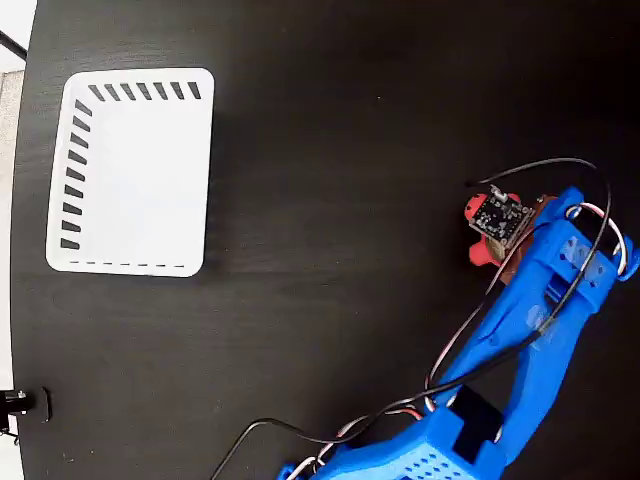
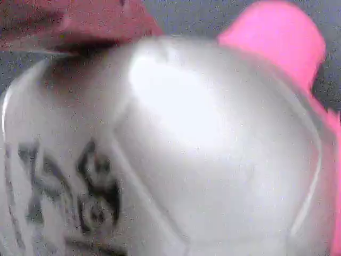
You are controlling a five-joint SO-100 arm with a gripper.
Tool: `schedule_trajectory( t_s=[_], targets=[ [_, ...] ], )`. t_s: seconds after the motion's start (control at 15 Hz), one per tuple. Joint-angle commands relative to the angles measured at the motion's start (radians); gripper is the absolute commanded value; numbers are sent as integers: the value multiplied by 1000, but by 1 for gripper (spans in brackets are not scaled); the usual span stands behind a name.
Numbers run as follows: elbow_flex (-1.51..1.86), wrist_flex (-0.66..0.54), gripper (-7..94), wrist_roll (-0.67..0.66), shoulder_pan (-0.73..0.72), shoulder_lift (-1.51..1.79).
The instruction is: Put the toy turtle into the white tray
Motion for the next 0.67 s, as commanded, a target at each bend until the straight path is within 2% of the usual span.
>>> schedule_trajectory(
  t_s=[0.0,0.27,0.6],
  targets=[
    [-41,25,0,-12,-3,38],
    [-41,23,0,-3,6,77],
    [133,2,0,17,-28,472]
  ],
)
